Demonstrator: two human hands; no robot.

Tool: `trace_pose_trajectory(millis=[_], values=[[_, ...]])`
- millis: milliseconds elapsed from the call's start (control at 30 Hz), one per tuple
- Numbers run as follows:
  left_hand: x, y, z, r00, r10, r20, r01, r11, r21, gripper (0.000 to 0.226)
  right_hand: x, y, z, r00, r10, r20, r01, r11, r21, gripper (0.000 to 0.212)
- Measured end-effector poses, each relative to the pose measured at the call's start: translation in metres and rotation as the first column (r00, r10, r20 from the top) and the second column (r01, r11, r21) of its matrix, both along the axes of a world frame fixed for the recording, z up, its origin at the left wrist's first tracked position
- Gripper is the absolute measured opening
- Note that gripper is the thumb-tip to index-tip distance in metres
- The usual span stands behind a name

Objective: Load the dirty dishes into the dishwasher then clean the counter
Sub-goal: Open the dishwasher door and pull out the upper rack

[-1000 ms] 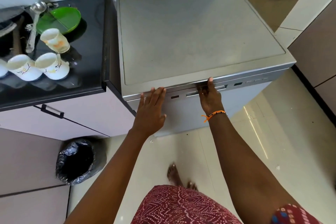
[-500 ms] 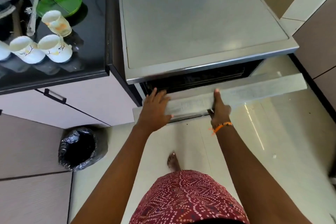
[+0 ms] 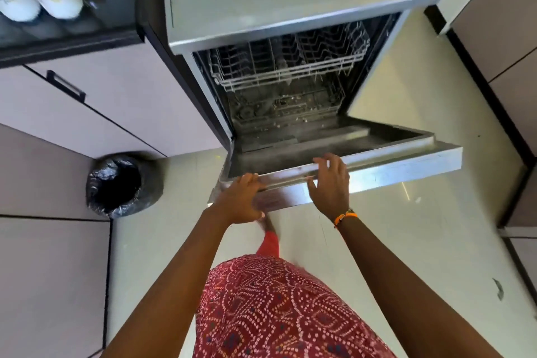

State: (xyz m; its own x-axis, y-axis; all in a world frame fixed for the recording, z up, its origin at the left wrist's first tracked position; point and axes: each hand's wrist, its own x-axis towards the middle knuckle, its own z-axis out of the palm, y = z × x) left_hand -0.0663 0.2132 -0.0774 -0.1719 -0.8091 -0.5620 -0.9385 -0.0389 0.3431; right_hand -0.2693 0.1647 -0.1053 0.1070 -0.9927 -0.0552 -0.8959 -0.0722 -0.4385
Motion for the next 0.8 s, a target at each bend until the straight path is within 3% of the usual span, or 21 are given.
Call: trace_pose_trajectory(millis=[100,200,367,533,667,800], values=[[-0.014,0.035,-0.017,1.000,-0.018,-0.011,0.019,0.992,0.121,0.086,-0.015,0.034,-0.031,0.962,0.191,-0.193,-0.177,0.980,0.090,0.061],[-0.026,0.058,-0.034,0.999,0.003,-0.042,0.008,0.965,0.263,0.094,-0.031,0.057,-0.051,0.911,0.268,-0.315,-0.232,0.962,0.148,0.078],[-0.036,0.094,-0.087,0.998,-0.023,-0.065,0.045,0.933,0.358,0.088,-0.044,0.082,-0.088,0.912,0.271,-0.308,-0.225,0.958,0.177,0.077],[-0.042,0.100,-0.136,0.986,-0.002,-0.165,0.087,0.855,0.511,0.060,-0.050,0.120,-0.132,0.921,0.289,-0.261,-0.167,0.899,0.405,0.073],[-0.042,0.110,-0.184,0.986,0.109,-0.128,-0.025,0.849,0.528,0.036,-0.060,0.146,-0.174,0.913,0.316,-0.258,-0.140,0.836,0.531,0.063],[-0.040,0.118,-0.220,0.982,0.158,-0.104,-0.084,0.859,0.506,0.037,-0.070,0.164,-0.225,0.900,0.372,-0.228,-0.154,0.759,0.633,0.064]])
